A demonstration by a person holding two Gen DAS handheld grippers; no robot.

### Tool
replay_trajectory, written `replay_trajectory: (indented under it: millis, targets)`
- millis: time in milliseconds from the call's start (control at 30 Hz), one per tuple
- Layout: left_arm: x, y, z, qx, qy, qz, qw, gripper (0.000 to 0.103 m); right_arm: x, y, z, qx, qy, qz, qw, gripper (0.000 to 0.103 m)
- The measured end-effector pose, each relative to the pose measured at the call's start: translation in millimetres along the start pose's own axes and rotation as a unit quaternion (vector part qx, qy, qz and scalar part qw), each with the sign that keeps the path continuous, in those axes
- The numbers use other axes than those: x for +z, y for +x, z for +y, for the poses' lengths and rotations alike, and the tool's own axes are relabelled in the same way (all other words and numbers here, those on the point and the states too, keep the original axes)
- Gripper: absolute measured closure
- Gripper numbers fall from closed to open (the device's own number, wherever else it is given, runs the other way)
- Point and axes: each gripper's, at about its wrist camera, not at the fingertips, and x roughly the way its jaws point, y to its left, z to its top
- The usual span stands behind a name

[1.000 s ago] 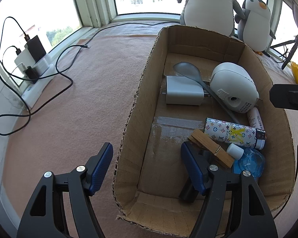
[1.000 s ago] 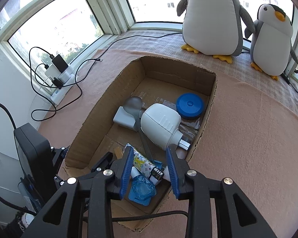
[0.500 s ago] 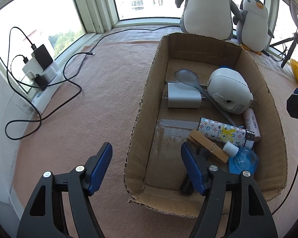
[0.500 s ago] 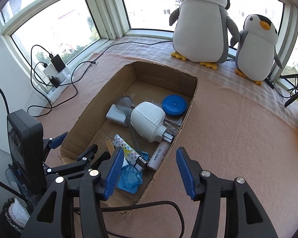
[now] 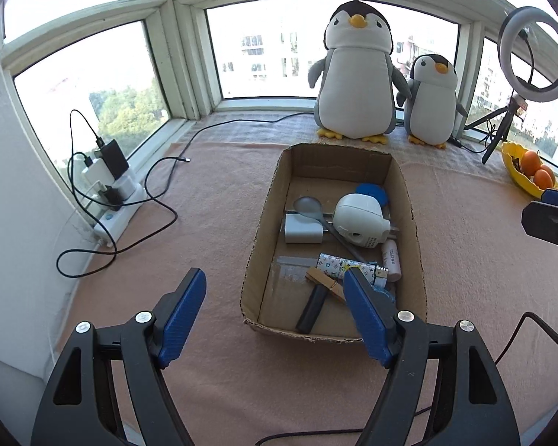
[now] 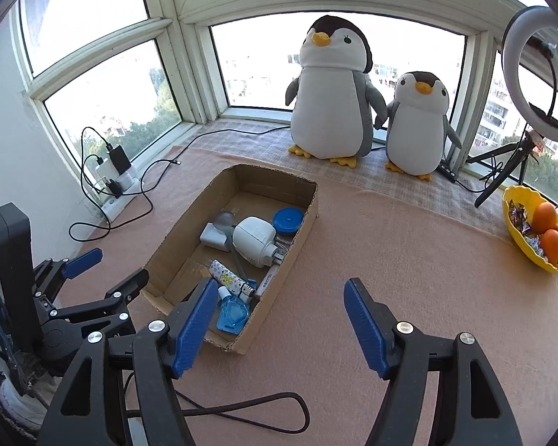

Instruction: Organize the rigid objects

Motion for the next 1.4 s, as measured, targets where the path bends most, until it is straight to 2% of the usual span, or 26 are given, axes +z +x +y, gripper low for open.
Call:
replay_trajectory:
  millis: [67, 167, 367, 533, 833, 1400]
  targets:
    - [4, -17, -3, -0.006, -0.002, -0.015, 0.9999, 0.022, -2, -15, -3, -0.006, -0.002, -0.009, 1.000, 0.035]
    - [7, -38, -10, -0.013, -0.004, -0.033, 0.9994, 0.022, -7, -34, -6, -0.022, -0.006, -0.024, 0.999, 0.028]
    - [0, -55, -27, -0.022, -0.006, -0.039, 0.9990, 0.020, -25, -52, -17, -0.044, -0.004, -0.041, 0.998, 0.026]
    - [-4, -60, -41, -0.026, -0.005, -0.038, 0.9989, 0.019, -36, -55, -23, -0.059, -0.009, -0.053, 0.997, 0.023]
    - [-1, -59, -50, -0.021, -0.008, -0.038, 0.9990, 0.019, -44, -49, -37, -0.054, 0.002, -0.053, 0.997, 0.023]
    - [-7, -55, -46, -0.019, -0.019, -0.024, 0.9994, 0.019, -44, -43, -35, -0.058, -0.005, -0.047, 0.997, 0.022]
